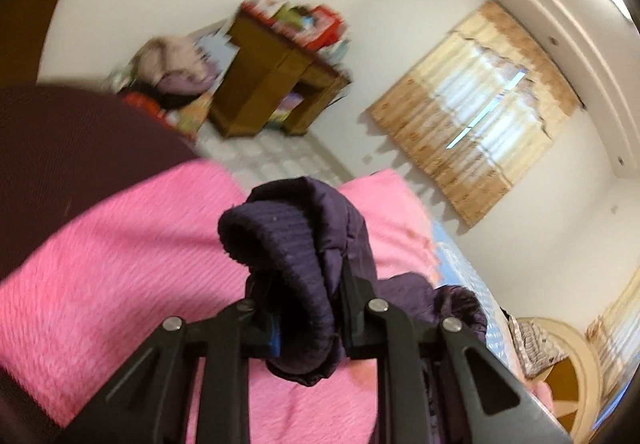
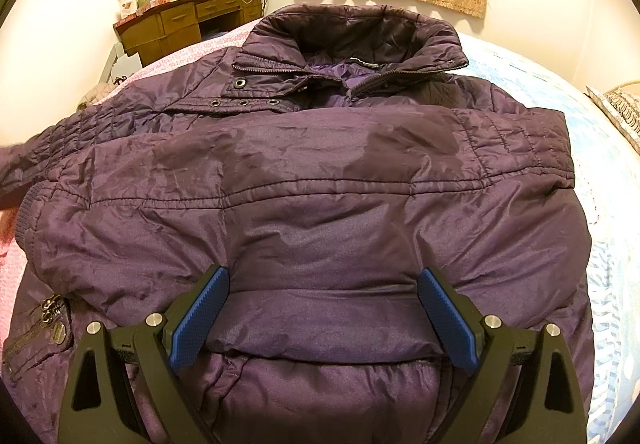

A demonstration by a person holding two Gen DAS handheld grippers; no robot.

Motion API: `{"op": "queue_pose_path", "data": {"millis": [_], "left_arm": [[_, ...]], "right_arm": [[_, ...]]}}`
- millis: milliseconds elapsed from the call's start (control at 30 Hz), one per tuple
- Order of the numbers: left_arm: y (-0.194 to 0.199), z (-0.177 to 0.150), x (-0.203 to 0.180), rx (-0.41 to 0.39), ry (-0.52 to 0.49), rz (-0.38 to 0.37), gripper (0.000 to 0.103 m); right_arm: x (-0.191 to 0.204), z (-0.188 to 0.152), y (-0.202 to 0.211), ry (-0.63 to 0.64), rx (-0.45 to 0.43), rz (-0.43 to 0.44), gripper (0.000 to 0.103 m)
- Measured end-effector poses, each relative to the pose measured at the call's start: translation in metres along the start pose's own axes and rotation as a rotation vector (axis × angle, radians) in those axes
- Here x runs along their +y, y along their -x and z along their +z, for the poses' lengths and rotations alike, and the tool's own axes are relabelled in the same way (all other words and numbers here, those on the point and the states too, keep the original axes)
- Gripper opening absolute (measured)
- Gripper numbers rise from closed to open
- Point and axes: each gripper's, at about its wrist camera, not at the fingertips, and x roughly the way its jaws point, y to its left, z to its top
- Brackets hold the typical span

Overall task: Fold large clothes
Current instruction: 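Lift the other sleeve cuff with the left tool and swing it up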

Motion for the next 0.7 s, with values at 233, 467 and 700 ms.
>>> {"op": "queue_pose_path", "data": {"millis": [233, 467, 700], "left_arm": [[0.003, 0.041, -0.106, -0.087, -0.194, -0.104, 0.020], [-0.002, 0.012, -0.241, -0.112, -0.451, -0.277, 0.020], [-0.038, -0.125, -0.346, 0.010, -0.760, -0.442, 0.020]], "right_arm": [[-0.026, 0.002, 0.049, -0.133, -0.114, 0.136, 0.096], [-0.081, -0.015, 0.112, -0.284, -0.243, 0.169, 0.096], [-0.136, -0.056, 0.146, -0.436, -0.304, 0.109, 0.096]]}}
